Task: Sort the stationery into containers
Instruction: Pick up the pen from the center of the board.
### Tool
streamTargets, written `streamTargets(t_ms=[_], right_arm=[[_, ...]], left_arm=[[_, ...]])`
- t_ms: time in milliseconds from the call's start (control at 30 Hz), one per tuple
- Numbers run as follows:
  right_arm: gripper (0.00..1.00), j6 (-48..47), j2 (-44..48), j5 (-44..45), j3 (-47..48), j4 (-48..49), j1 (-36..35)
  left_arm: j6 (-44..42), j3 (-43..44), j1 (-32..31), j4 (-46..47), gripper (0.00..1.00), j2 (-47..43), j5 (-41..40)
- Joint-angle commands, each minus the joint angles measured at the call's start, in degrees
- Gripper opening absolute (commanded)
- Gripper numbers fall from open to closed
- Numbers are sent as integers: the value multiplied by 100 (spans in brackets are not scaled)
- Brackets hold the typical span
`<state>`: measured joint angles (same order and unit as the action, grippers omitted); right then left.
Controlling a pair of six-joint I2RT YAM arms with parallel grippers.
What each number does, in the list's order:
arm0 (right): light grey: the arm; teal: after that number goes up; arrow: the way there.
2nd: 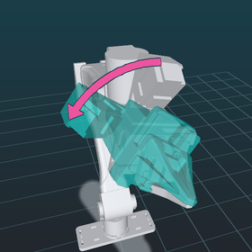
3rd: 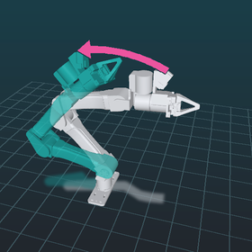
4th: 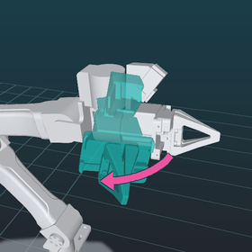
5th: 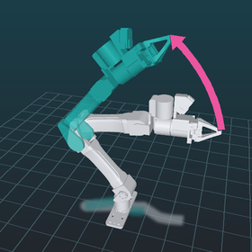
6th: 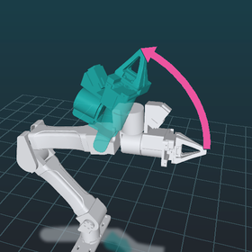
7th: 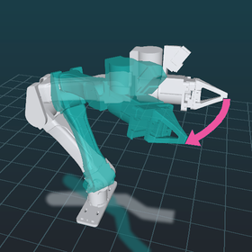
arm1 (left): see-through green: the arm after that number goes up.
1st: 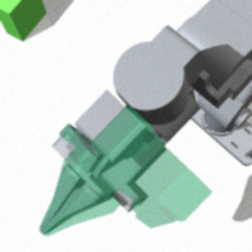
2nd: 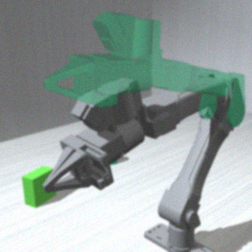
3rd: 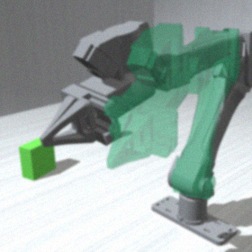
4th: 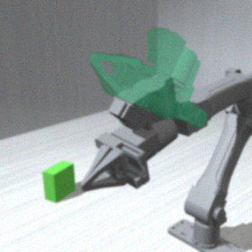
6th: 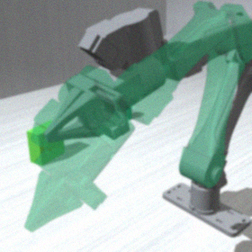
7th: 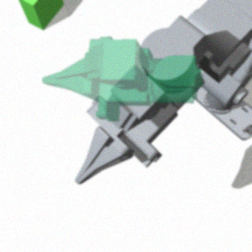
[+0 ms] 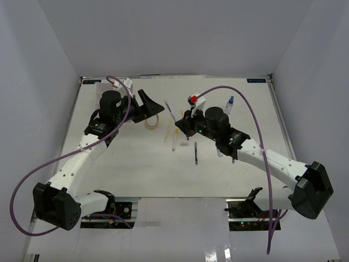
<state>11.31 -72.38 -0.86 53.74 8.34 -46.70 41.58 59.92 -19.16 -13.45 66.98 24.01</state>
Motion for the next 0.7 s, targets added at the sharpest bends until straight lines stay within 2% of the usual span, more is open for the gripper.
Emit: streamTargets(t_ms=[0,33,233,333,367,400,467,500,600,667], right_arm=[[9,-129,57,-256,-21,493,-138],[10,-138,22,-256,-4,511,-181],[10,-77,-31,-318,-21,669,-243],[10,-68,-66,-318,-21,704,-243],[10,-59,-74,-309,-30,704,-243],[10,-59,-75,-318,-38,713,-243],[11,-50,-83,-318,-82,739,-243],[11,-50,-83,-318,-100,792,-243],[14,-32,-101,-318,-126,801,-243],[18,-41,-119,-327,-135,801,-252]], left_arm=[[411,265,-193,439,96,16,16],[447,301,-237,475,92,52,-88],[526,485,-501,598,81,324,-318],[553,468,-554,651,66,377,-353],[561,468,-554,660,66,377,-353],[553,459,-580,677,55,386,-344],[535,442,-598,704,44,395,-353],[518,450,-615,695,33,395,-362],[465,424,-624,712,17,386,-397],[421,415,-624,712,12,377,-423]])
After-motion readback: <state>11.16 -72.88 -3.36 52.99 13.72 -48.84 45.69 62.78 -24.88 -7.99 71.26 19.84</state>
